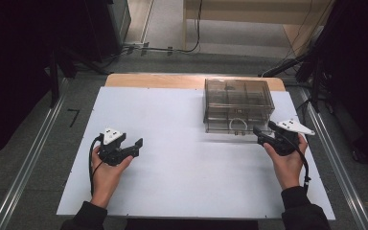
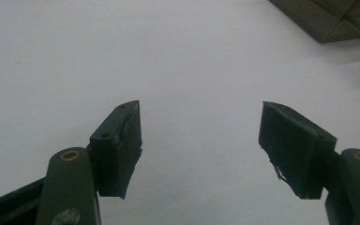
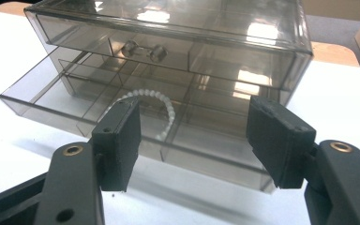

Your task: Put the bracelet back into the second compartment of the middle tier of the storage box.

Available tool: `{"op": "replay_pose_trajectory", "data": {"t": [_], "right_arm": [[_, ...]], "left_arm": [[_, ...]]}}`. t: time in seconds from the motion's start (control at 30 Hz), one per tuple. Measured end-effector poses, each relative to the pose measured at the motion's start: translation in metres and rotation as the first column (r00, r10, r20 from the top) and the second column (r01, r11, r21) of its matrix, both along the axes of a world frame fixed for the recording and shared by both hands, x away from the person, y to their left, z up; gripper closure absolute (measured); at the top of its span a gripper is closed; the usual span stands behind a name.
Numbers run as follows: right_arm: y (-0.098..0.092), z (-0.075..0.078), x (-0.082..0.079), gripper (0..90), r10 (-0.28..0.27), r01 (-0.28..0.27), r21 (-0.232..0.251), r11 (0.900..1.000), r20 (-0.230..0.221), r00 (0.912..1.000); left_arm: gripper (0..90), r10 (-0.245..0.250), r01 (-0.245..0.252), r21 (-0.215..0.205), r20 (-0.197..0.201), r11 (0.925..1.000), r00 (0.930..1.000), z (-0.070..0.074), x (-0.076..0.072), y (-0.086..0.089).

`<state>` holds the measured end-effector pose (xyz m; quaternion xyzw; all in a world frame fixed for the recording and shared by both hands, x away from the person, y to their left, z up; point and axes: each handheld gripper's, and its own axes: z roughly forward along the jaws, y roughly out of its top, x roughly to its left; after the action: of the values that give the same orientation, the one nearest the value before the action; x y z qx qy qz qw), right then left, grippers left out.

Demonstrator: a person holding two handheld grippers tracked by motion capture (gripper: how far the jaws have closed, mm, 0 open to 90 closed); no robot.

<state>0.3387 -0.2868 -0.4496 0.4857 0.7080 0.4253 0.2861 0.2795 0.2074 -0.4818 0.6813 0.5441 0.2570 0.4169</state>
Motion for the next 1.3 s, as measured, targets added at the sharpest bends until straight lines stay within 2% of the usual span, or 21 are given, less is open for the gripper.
{"op": "replay_pose_trajectory", "data": {"t": [0.37,0.63,0.87,1.3], "right_arm": [[-0.022,-0.008,-0.017,32.4,-0.006,0.006,-0.006,1.000,-0.005,1.0000],[-0.036,-0.012,-0.029,30.2,-0.011,0.010,-0.022,1.000,-0.013,0.9999],[-0.052,-0.017,-0.040,24.7,-0.040,0.039,-0.030,0.999,-0.025,0.9989],[-0.071,-0.023,-0.057,20.6,-0.062,0.060,-0.046,0.997,-0.043,0.9971]], "left_arm": [[23.2,0.044,-0.044,0.009,0.017,0.9990,0.9989,-0.001,-0.006,0.009],[20.6,0.065,-0.065,0.016,0.013,0.9977,0.9978,-0.003,-0.010,0.016],[18.8,0.090,-0.091,0.010,0.021,0.9958,0.9957,-0.003,-0.018,0.027],[14.3,0.114,-0.114,0.002,0.018,0.9935,0.9933,-0.006,-0.031,0.041]]}}
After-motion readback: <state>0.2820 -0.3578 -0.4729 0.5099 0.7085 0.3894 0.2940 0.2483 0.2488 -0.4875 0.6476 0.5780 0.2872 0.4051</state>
